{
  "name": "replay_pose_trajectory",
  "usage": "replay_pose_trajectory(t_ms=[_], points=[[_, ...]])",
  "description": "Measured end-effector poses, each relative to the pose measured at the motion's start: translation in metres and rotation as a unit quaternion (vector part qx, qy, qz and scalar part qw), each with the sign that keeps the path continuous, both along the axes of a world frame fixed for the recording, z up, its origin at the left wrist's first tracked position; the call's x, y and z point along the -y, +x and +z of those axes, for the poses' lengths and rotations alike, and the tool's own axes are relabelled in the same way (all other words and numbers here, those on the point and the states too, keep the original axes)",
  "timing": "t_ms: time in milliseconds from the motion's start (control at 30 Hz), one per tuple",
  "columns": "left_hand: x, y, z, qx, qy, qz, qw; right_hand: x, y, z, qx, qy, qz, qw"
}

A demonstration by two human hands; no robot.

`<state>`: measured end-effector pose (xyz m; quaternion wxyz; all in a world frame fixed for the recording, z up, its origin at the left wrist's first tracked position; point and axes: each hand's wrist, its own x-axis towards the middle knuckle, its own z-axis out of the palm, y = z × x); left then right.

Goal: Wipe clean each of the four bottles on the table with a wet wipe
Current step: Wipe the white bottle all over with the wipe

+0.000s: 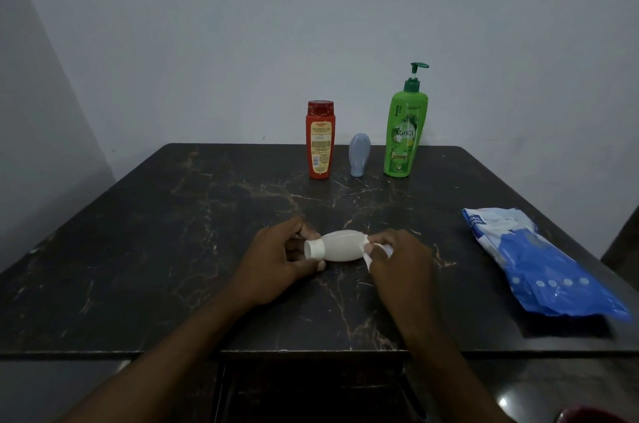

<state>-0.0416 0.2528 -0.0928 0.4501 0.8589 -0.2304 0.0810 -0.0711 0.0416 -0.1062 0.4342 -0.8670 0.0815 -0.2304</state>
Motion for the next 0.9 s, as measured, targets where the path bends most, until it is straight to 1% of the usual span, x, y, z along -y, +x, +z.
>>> replay_pose_trajectory(t_ms=[100, 233, 333, 433, 500, 633, 733, 800, 900], points=[[0.000, 0.000, 0.002, 0.000, -0.009, 0.004, 1.000, 0.001, 0.001, 0.002, 0.009, 0.008, 0.001, 1.000], [0.000, 0.000, 0.003, 0.005, 0.000, 0.005, 1.000, -0.005, -0.002, 0.005, 0.025, -0.017, 0.021, 0.999], [0.001, 0.000, 0.004, 0.001, 0.000, 0.013, 1.000, -0.014, -0.004, 0.008, 0.032, -0.075, 0.056, 0.995], [0.005, 0.000, 0.006, 0.000, -0.008, 0.011, 1.000, -0.023, -0.008, 0.009, 0.082, -0.141, 0.135, 0.977], [0.005, 0.000, 0.006, -0.006, -0.009, 0.010, 1.000, -0.024, -0.009, 0.008, 0.103, -0.154, 0.158, 0.970], [0.004, 0.000, 0.006, -0.015, -0.006, 0.015, 1.000, -0.020, -0.007, 0.009, 0.086, -0.119, 0.108, 0.983], [0.003, -0.001, 0.007, -0.012, -0.003, 0.020, 1.000, -0.011, -0.004, 0.011, 0.038, -0.051, 0.055, 0.996], [0.002, -0.002, 0.008, -0.006, 0.002, 0.021, 1.000, -0.004, -0.002, 0.009, 0.033, -0.013, 0.030, 0.999], [0.002, 0.000, 0.008, 0.003, 0.002, 0.026, 1.000, -0.004, -0.001, 0.009, 0.036, -0.006, 0.024, 0.999]])
